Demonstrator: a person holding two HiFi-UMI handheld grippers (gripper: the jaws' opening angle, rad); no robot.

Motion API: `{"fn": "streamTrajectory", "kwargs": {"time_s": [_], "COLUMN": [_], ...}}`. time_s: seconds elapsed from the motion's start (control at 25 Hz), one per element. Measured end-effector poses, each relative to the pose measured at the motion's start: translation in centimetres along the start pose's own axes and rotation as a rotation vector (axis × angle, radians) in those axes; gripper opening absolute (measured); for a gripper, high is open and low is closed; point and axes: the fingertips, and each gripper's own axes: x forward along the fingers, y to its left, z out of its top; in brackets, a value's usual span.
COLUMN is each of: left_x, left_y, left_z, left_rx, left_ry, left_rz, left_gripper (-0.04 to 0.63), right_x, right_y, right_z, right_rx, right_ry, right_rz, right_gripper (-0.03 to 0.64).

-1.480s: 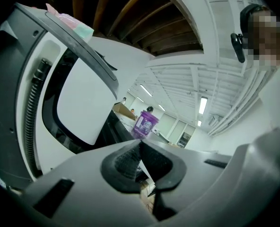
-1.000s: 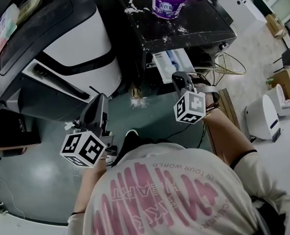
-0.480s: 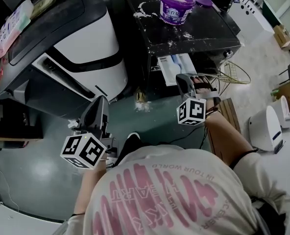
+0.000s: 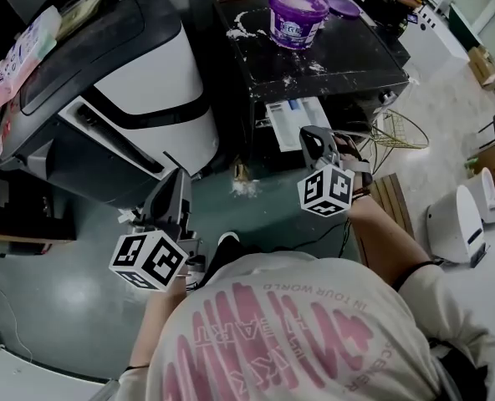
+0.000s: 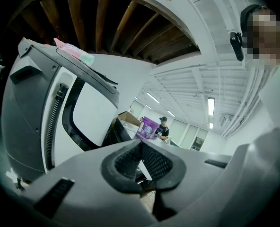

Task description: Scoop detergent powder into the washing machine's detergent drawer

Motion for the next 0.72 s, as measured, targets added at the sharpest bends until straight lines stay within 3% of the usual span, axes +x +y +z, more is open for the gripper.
{"fn": "streamTrajectory", "kwargs": {"time_s": [0.08, 0.4, 0.6, 0.72], "left_x": [0.1, 1.7, 4.1, 5.1], "left_y": [-0.3, -2.1, -2.9, -3.3], "left_z": [-0.2, -0.4, -0.4, -0.4], "left_rx": [0.002, 0.013, 0.096, 0.148], "left_ry": [0.001, 0.009, 0.028, 0.013], "left_rz": [-0.001, -0.020, -0.022, -0.005], "left_gripper": [0.000, 0.000, 0.000, 0.000], "right_x": [-0.1, -0.5, -1.8, -2.9], "right_y": [-0.3, -1.7, -2.6, -3.6], "right_z": [-0.1, -1.7, -1.8, -0.8], "right_rx": [0.169, 1.063, 1.409, 1.510], "right_ry": [-0.004, -0.044, -0.130, -0.194], "right_rz": [0.023, 0.087, 0.102, 0.120], "right_gripper": [0.006, 0.008, 0.006, 0.006]}}
